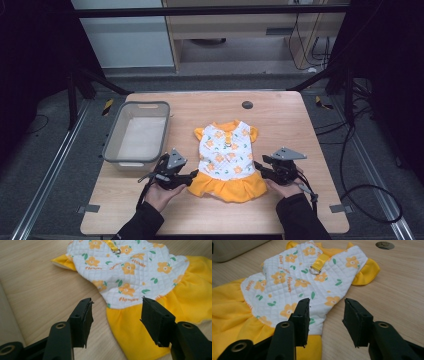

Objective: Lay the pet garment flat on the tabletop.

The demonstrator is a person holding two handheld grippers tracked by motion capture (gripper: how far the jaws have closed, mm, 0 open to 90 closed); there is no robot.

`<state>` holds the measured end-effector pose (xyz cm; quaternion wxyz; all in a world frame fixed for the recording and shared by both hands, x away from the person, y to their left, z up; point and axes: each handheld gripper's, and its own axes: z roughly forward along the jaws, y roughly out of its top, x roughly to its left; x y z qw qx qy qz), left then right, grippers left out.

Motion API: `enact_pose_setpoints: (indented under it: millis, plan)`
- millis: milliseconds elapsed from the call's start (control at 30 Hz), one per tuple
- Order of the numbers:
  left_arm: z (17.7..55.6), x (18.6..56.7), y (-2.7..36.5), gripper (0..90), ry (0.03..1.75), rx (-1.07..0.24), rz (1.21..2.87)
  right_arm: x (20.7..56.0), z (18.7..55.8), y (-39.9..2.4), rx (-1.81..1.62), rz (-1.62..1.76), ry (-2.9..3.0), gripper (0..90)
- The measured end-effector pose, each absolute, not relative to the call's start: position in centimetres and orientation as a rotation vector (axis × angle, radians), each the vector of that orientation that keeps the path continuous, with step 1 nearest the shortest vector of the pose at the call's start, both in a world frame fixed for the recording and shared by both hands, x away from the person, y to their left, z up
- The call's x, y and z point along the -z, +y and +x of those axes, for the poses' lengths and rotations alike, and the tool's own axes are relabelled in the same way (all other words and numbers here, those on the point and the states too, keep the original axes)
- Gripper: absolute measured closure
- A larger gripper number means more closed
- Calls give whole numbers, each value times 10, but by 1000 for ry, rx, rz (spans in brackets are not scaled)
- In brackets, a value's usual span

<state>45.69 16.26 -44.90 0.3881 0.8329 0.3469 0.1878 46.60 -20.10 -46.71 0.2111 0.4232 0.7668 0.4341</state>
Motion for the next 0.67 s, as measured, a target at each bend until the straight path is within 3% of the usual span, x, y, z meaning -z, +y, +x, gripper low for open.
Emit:
enact_pose_setpoints:
  millis: [400,667]
  plan:
    - [424,457,203,364,925,-443,2057,470,439,-225,-1203,1234,2095,316]
    - [411,464,227,337,989,-456,2050,477,433,-250,-1184,1324,2020,249]
